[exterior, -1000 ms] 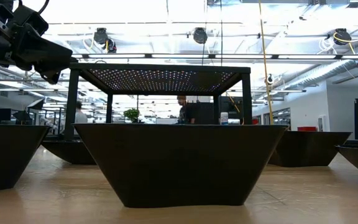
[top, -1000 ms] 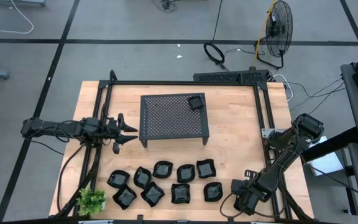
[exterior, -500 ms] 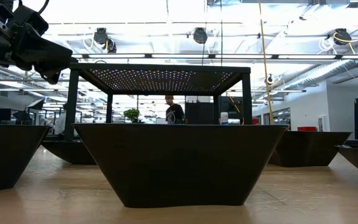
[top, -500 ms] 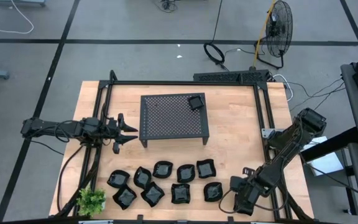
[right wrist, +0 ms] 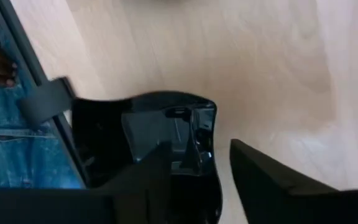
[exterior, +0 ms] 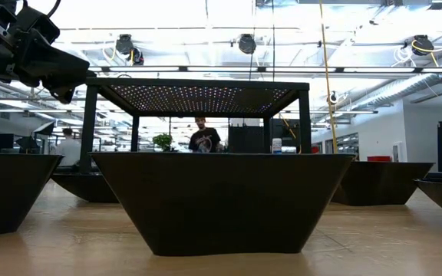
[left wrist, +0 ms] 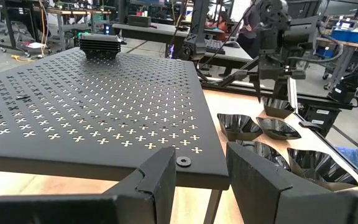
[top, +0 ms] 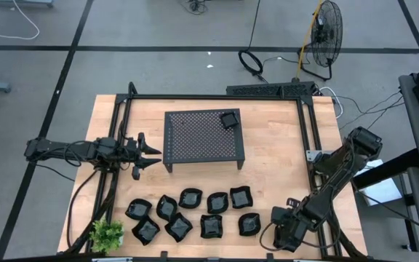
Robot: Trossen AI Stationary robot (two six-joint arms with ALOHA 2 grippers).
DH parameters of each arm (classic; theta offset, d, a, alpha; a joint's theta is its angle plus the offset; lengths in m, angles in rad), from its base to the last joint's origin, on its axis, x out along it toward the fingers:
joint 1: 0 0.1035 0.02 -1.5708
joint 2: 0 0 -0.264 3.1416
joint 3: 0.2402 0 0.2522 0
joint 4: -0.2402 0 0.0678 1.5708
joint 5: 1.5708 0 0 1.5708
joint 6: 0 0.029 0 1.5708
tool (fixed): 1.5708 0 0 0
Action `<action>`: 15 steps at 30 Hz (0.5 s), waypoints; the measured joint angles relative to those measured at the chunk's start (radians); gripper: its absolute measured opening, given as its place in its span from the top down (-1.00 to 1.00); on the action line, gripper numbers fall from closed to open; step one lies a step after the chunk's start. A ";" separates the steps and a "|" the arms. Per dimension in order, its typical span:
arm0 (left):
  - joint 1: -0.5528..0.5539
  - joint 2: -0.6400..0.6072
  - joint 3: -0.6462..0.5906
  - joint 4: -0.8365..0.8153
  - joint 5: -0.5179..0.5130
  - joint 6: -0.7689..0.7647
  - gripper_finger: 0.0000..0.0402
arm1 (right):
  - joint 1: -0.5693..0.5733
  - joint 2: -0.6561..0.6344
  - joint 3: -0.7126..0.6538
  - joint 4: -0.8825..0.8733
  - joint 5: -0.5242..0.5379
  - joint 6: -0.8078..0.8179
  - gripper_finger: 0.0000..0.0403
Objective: Pick & Place Mini shaped plates
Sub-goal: Put the distorted square plate on the shelf
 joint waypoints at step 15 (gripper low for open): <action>0.000 0.000 0.000 0.000 0.000 0.000 0.28 | -0.007 -0.005 -0.136 0.122 -0.125 0.028 0.78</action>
